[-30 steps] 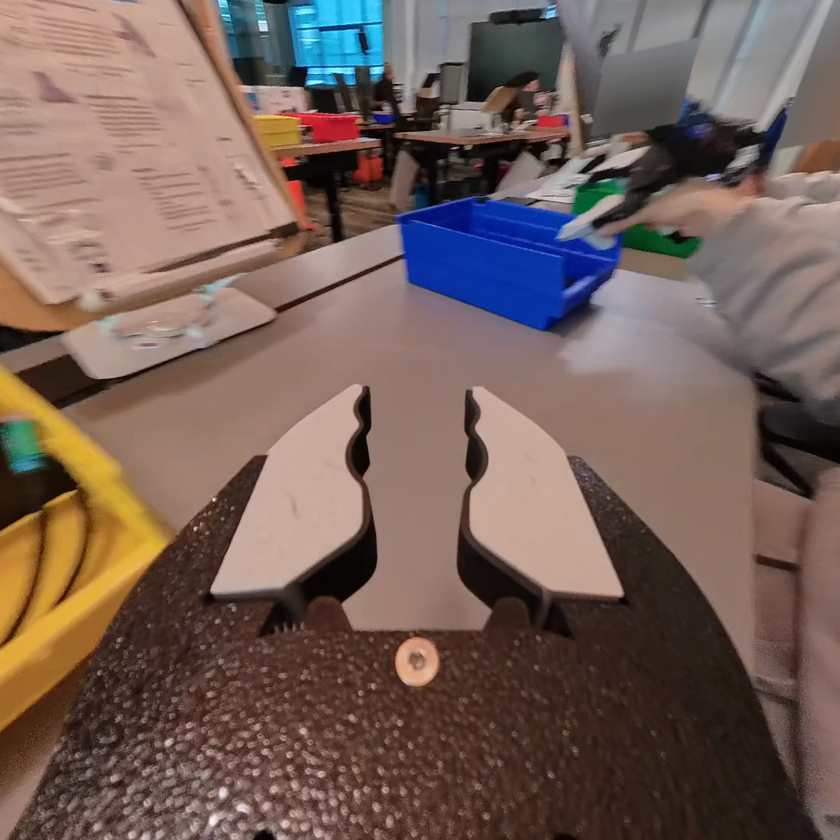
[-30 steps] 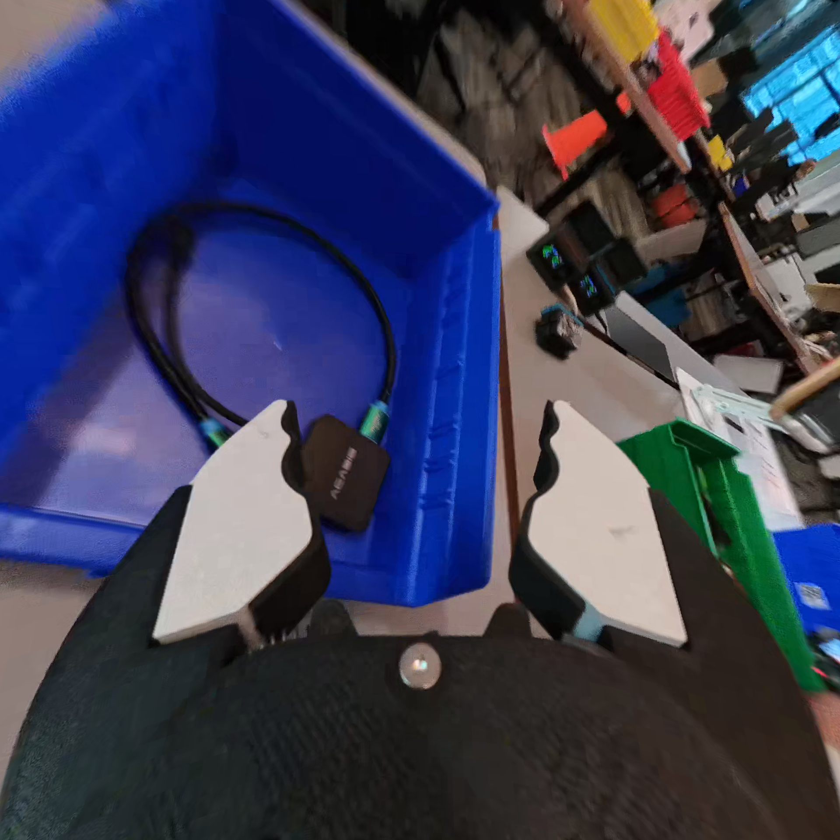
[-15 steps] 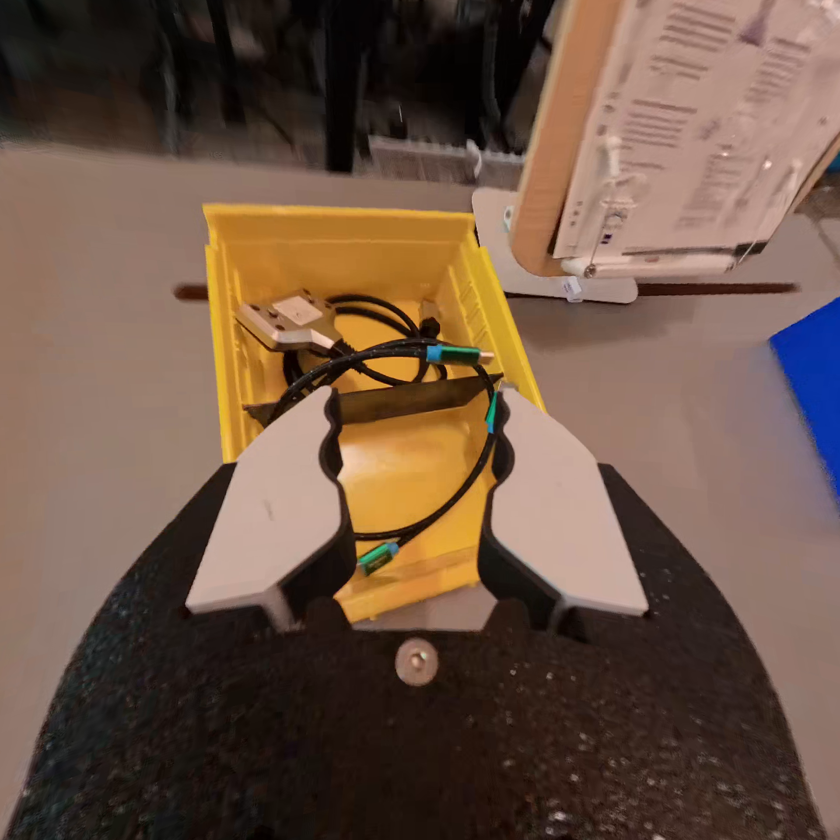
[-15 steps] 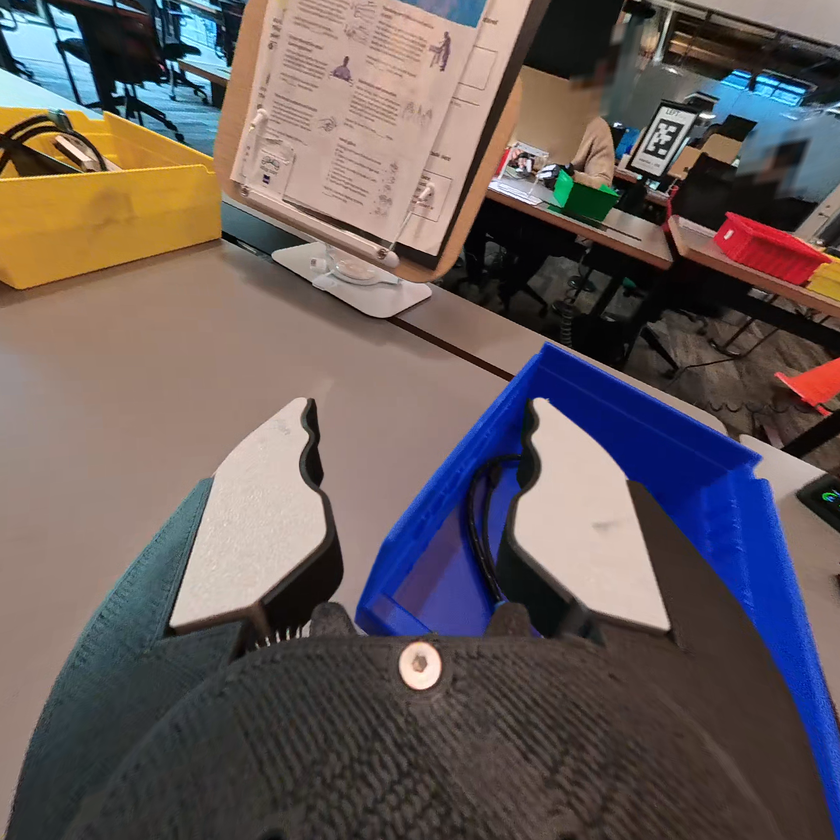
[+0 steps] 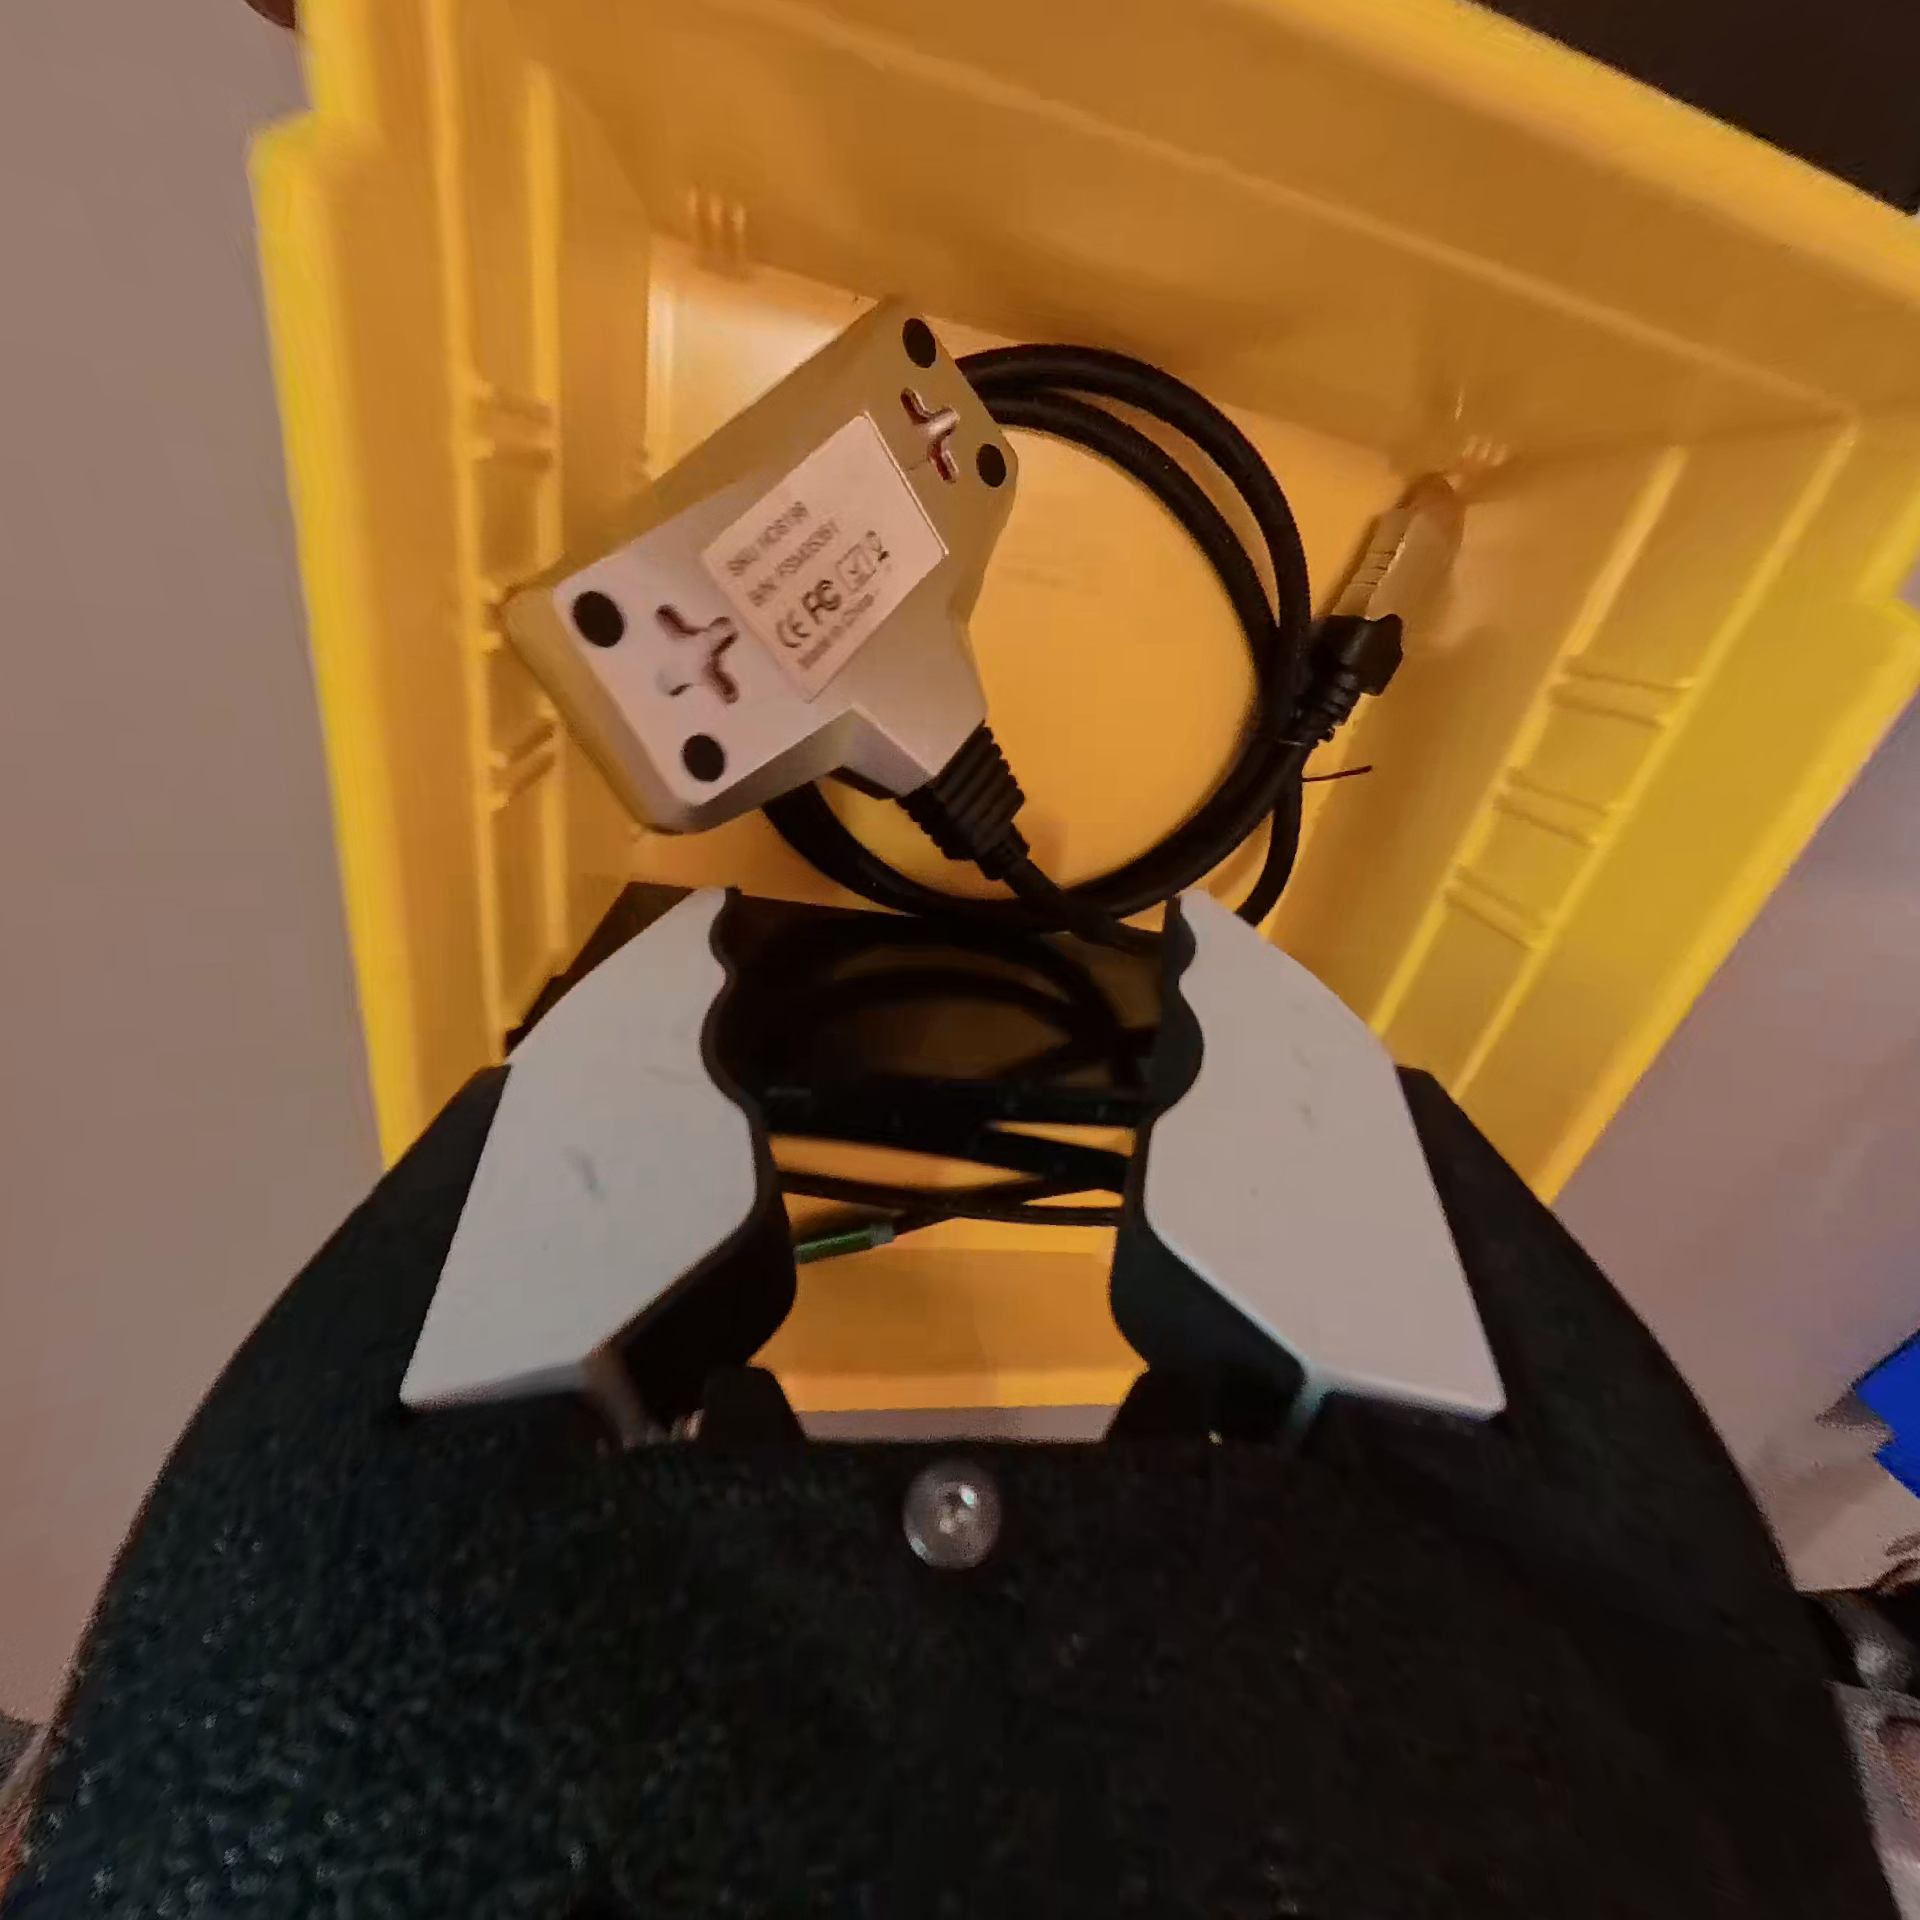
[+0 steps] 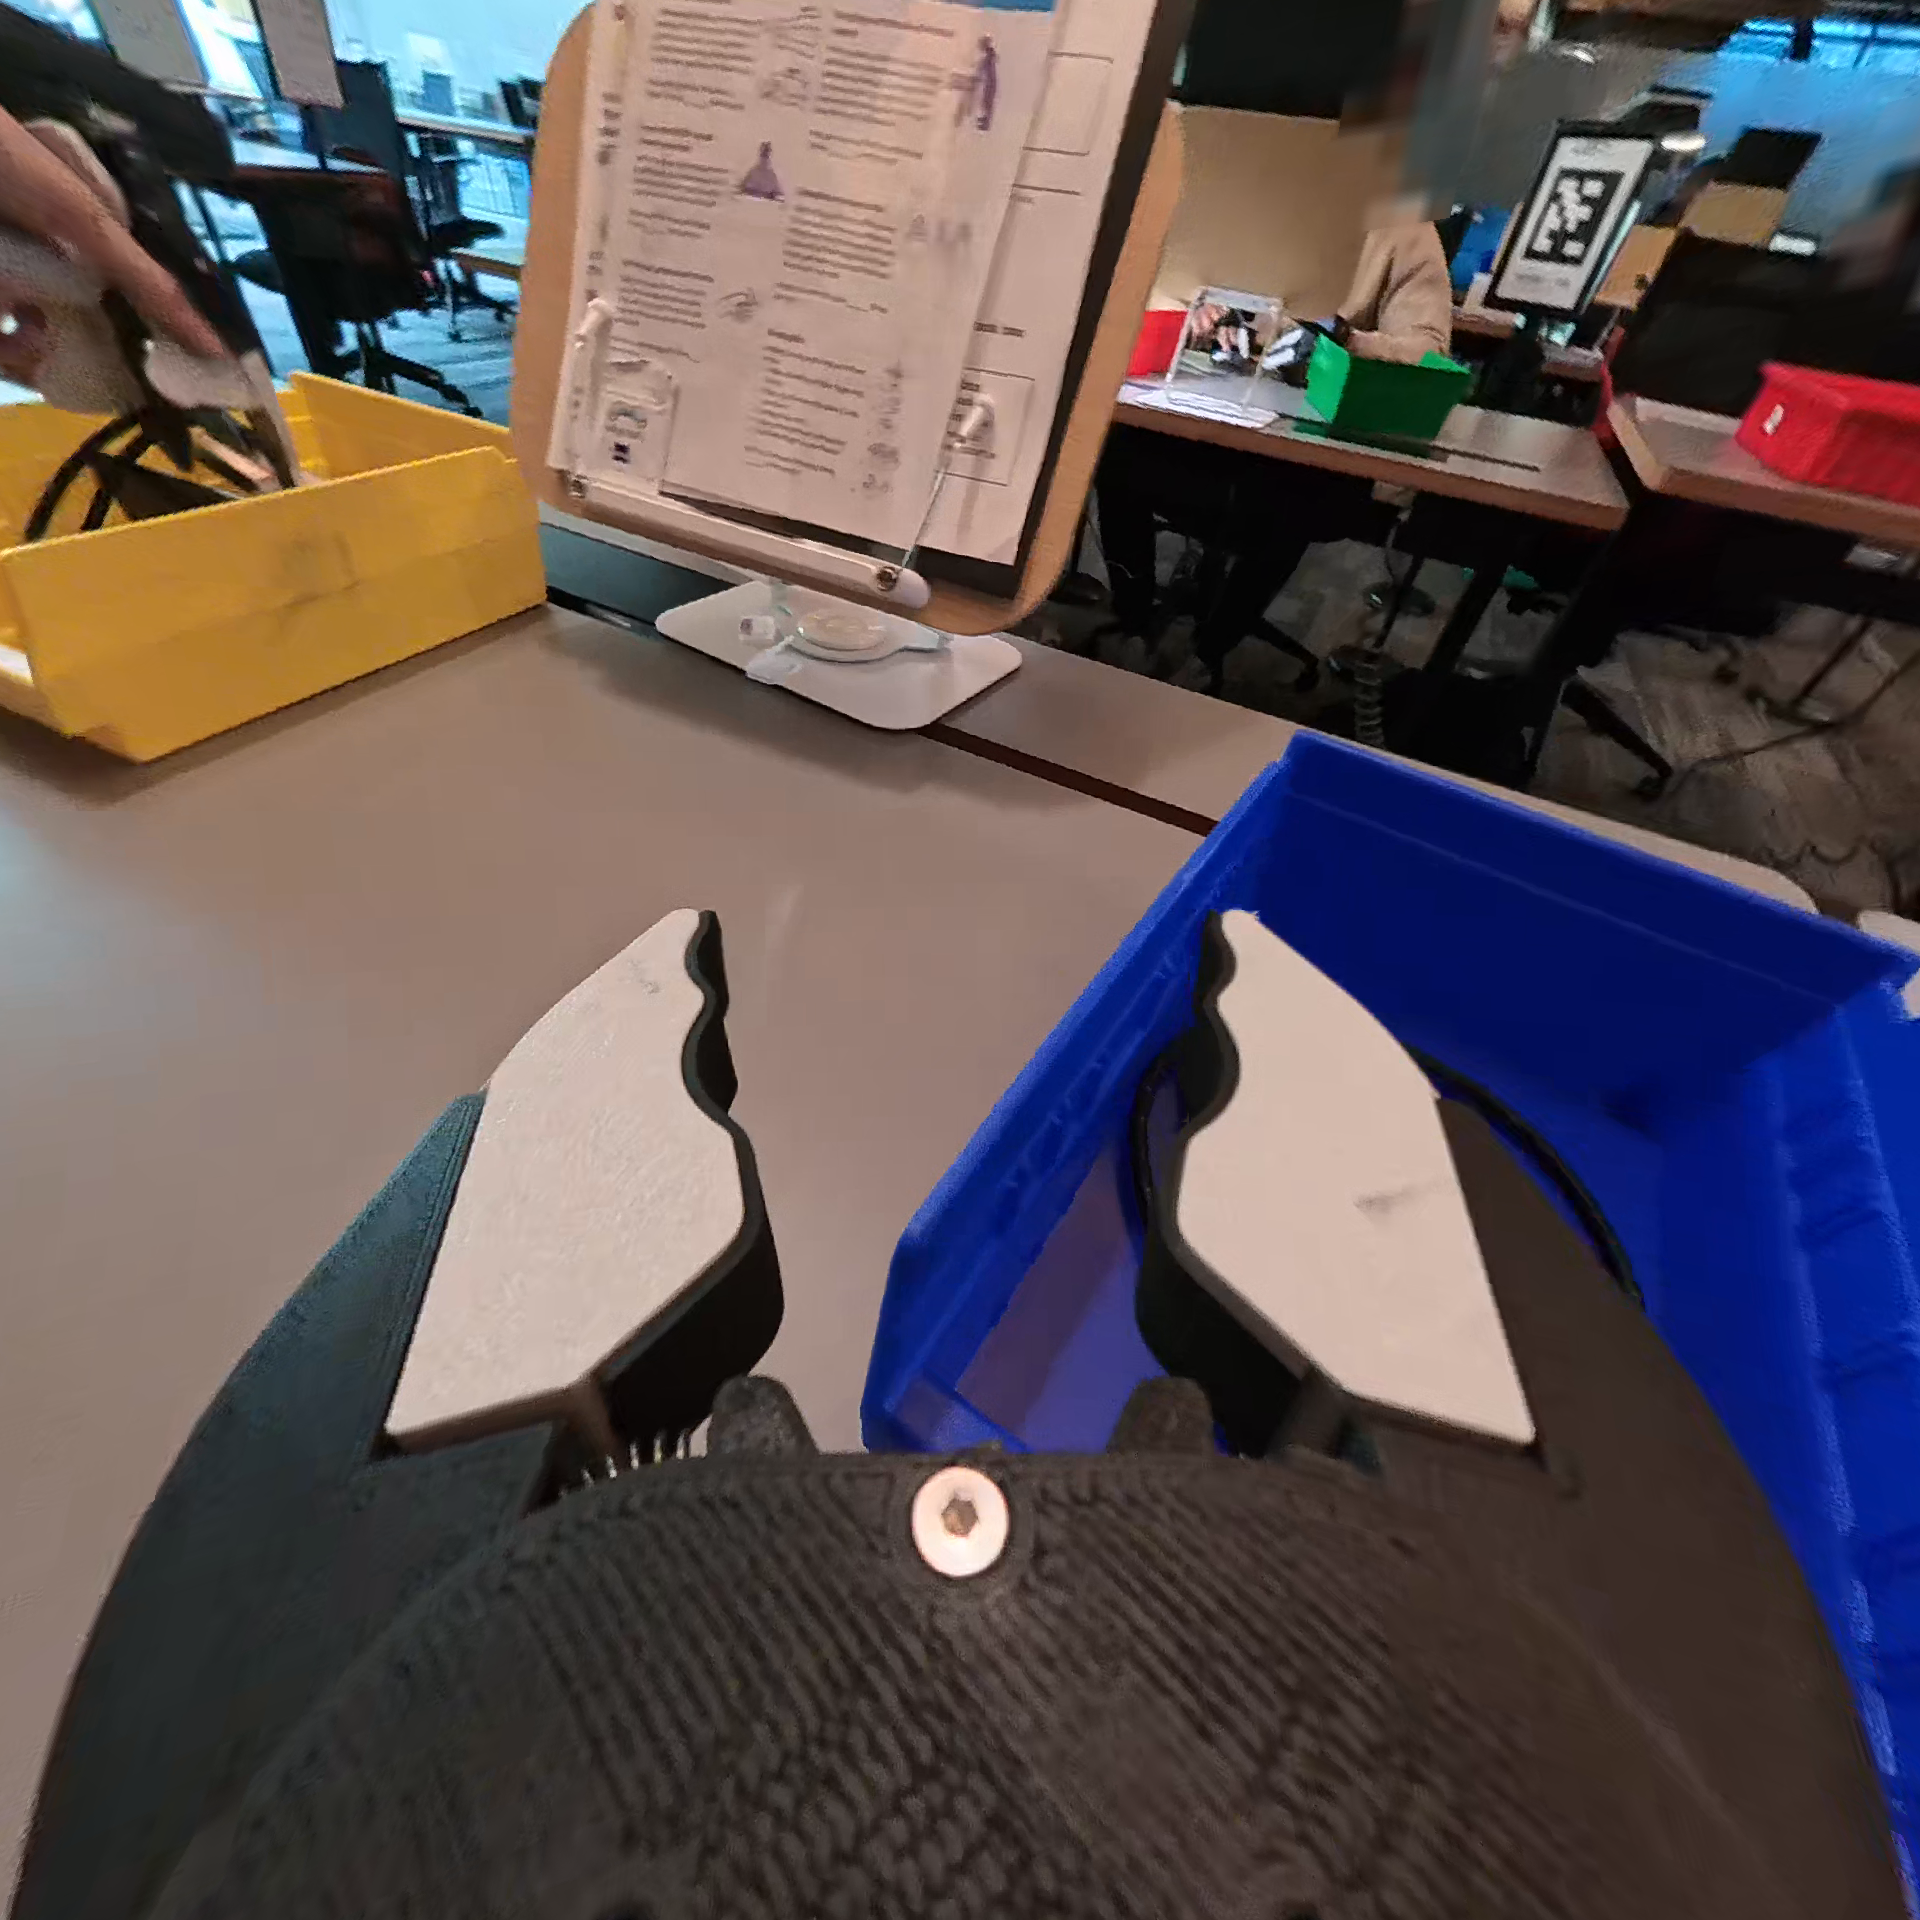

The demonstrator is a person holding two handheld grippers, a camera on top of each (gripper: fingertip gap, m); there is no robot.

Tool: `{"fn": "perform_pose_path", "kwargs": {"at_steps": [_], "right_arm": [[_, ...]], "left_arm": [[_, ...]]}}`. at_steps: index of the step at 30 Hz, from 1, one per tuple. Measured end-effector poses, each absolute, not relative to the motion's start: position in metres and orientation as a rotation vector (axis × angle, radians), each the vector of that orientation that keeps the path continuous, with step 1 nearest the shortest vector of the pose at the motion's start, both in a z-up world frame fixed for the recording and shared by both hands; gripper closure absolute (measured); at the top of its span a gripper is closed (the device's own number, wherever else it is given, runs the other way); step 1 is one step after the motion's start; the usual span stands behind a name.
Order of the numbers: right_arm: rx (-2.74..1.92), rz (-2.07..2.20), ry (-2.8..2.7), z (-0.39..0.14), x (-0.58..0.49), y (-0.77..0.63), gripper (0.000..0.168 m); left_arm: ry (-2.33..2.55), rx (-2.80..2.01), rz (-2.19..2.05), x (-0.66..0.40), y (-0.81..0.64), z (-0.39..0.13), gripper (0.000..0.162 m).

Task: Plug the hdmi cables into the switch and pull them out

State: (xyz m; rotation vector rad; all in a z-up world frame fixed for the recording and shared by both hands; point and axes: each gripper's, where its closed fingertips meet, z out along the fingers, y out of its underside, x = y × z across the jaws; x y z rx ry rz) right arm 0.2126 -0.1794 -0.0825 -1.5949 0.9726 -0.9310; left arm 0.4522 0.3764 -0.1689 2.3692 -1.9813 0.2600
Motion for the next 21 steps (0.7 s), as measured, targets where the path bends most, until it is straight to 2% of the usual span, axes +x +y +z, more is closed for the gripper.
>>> {"fn": "perform_pose_path", "kwargs": {"at_steps": [9,14,16,18,21], "right_arm": [[-1.693,-0.916,0.948,-0.112,0.218,-0.174,0.080],[-1.683,-0.904,0.925,-0.114,0.220,-0.174,0.081],[-1.688,-0.921,0.941,-0.117,0.221,-0.181,0.080],[-1.677,-0.896,0.951,-0.120,0.222,-0.183,0.081],[-1.656,-0.862,0.960,-0.123,0.223,-0.184,0.081]], "left_arm": [[-1.855,2.431,0.037,0.470,0.367,-0.187,0.075],[-1.665,2.505,0.108,0.479,0.376,-0.183,0.097],[-1.689,2.519,0.019,0.475,0.386,-0.186,0.118],[-1.722,2.510,-0.052,0.474,0.386,-0.191,0.111],[-1.809,2.443,-0.190,0.472,0.379,-0.197,0.088]]}}
